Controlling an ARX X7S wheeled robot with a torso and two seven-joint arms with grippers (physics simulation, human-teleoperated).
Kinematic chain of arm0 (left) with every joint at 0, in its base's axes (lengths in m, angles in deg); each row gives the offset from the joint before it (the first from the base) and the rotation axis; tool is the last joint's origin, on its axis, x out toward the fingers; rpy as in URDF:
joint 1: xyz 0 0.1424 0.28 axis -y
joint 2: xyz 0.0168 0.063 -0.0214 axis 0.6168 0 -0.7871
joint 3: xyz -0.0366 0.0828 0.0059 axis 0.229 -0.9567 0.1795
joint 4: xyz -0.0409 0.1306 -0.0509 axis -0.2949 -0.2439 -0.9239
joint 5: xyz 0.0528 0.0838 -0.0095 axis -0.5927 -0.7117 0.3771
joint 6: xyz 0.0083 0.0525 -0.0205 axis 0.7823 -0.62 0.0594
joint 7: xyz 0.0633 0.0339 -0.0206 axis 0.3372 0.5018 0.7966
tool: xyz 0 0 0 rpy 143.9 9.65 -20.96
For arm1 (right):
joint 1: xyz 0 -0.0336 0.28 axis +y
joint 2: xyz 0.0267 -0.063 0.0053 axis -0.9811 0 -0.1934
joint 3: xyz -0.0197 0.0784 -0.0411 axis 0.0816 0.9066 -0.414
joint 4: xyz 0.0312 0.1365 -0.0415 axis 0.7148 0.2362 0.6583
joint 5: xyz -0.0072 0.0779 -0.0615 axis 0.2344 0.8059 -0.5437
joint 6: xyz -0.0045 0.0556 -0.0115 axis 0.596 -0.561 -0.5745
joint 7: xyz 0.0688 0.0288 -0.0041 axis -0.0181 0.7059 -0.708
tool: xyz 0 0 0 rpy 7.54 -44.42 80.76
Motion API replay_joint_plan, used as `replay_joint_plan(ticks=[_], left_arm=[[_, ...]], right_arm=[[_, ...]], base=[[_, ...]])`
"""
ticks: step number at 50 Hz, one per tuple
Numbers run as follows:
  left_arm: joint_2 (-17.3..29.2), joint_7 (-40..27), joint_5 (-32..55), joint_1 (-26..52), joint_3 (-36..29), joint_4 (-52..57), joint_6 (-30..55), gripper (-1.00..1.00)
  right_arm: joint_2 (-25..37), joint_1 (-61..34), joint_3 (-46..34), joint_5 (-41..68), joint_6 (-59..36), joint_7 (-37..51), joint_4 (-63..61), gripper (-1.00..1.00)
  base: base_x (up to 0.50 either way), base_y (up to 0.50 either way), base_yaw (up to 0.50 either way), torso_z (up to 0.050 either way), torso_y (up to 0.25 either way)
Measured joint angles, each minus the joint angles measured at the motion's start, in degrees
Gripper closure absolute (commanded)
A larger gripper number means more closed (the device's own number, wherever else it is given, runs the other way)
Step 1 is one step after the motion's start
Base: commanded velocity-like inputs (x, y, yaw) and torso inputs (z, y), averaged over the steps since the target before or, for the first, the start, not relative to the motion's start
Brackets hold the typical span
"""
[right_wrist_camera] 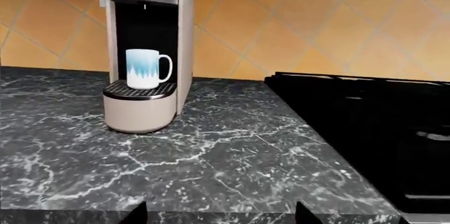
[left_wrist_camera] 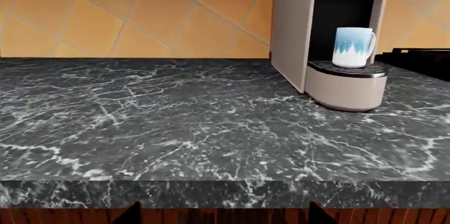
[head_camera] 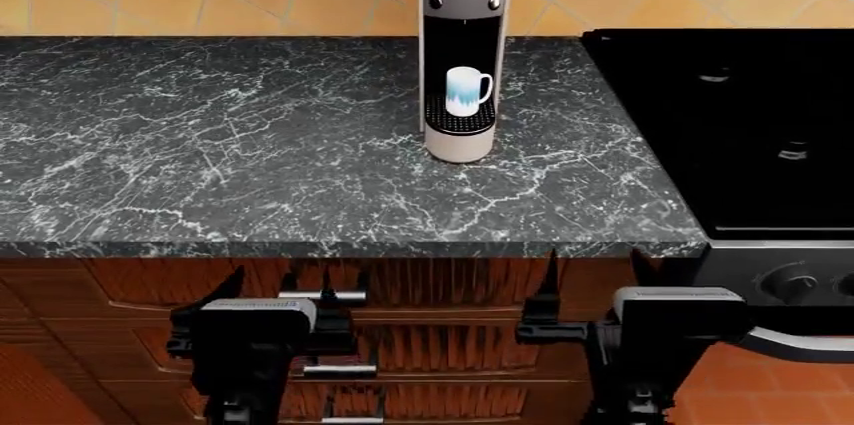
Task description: Press the button on the coffee machine to serve coffee.
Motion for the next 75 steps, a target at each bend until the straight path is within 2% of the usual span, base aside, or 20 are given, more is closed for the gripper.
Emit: replay_joint_plan(ticks=[15,28,45,75], left_arm=[[2.7,-2.6,11.3,13.7,5.1,13.5,26.9,-1.0],[5.4,-2.1,17.3,24.0,7.6,14.1,40.1,-1.0],[7.1,-2.5,19.3,26.2,9.2,14.4,44.5,-1.0],[8.1,-2.8,20.3,25.0,10.0,14.7,44.6,-1.0]], right_arm=[[5.0,-12.3,8.0,8.8,-25.9,-0.1,-16.9,-1.0],[8.0,-21.5,15.9,18.7,-40.9,-3.3,-20.6,-1.0],[9.6,-21.8,22.0,23.3,-45.7,-5.0,-22.8,-1.0],[10.6,-21.6,20.8,23.3,-44.2,-5.3,-22.0,-1.0]], base=[[0.0,0.0,0.0,0.0,0.0],[0.0,0.0,0.0,0.0,0.0],[0.06,0.0,0.0,0.0,0.0],[0.43,-0.02,0.0,0.0,0.0]])
